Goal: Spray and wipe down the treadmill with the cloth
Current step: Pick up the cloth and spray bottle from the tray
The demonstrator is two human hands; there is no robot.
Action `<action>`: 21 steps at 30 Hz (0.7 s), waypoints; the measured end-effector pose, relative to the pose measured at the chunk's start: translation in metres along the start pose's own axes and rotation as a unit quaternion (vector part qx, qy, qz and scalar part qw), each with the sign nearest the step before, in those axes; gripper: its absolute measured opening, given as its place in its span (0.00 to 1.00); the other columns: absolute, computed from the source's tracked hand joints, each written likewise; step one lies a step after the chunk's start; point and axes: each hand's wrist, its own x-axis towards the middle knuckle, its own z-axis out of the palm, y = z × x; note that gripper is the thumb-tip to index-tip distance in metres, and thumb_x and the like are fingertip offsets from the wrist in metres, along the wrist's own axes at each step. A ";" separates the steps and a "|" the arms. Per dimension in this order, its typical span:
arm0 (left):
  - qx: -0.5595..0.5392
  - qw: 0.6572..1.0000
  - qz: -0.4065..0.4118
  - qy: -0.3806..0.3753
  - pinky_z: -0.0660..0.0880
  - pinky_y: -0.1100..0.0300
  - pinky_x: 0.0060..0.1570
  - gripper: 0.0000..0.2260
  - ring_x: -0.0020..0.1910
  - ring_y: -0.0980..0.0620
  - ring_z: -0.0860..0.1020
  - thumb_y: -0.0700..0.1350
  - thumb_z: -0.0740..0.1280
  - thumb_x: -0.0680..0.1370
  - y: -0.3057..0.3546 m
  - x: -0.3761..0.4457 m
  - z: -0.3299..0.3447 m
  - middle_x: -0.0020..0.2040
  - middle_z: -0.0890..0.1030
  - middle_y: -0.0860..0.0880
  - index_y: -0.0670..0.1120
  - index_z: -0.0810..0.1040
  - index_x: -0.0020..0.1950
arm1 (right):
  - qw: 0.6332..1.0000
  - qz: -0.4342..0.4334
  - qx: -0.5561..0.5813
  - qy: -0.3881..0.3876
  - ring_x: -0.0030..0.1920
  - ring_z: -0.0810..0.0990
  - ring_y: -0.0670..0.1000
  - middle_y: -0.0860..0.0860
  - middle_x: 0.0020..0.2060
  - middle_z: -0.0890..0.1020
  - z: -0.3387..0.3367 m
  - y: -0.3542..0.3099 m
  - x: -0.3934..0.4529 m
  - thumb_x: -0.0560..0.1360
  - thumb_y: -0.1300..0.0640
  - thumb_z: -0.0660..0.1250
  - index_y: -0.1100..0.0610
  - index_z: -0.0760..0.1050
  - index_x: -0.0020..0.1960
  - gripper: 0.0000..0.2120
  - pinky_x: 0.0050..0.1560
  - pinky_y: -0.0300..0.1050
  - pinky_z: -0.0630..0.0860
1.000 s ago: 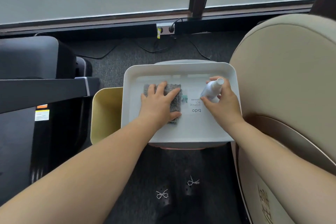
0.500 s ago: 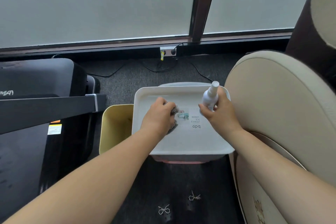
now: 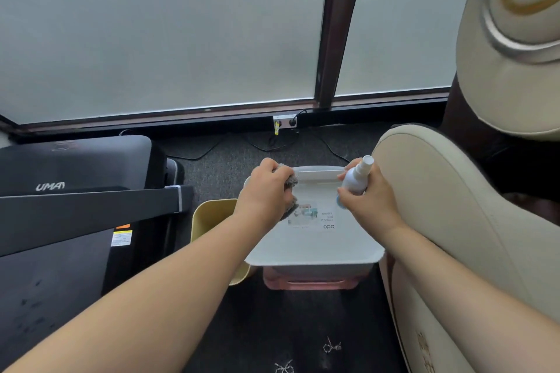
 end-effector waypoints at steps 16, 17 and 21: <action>0.003 0.998 0.018 0.068 0.74 0.54 0.43 0.11 0.50 0.47 0.73 0.47 0.62 0.78 0.044 -0.039 -0.131 0.56 0.72 0.48 0.48 0.76 0.59 | 0.996 -0.080 0.042 0.010 0.35 0.75 0.43 0.49 0.39 0.78 -0.041 -0.108 -0.063 0.76 0.64 0.71 0.61 0.71 0.52 0.09 0.32 0.28 0.72; 0.004 0.997 0.017 0.071 0.75 0.53 0.43 0.12 0.49 0.46 0.73 0.47 0.62 0.78 0.046 -0.043 -0.137 0.56 0.73 0.48 0.47 0.76 0.59 | 0.996 -0.083 0.044 0.009 0.36 0.75 0.44 0.50 0.39 0.78 -0.043 -0.113 -0.067 0.75 0.64 0.71 0.60 0.72 0.52 0.09 0.32 0.28 0.72; -0.002 0.996 0.002 0.091 0.74 0.54 0.44 0.12 0.50 0.46 0.75 0.48 0.61 0.78 0.055 -0.064 -0.162 0.56 0.74 0.48 0.48 0.76 0.60 | 0.994 -0.097 0.055 0.001 0.36 0.75 0.43 0.51 0.39 0.79 -0.052 -0.132 -0.084 0.75 0.65 0.71 0.60 0.72 0.52 0.09 0.33 0.29 0.73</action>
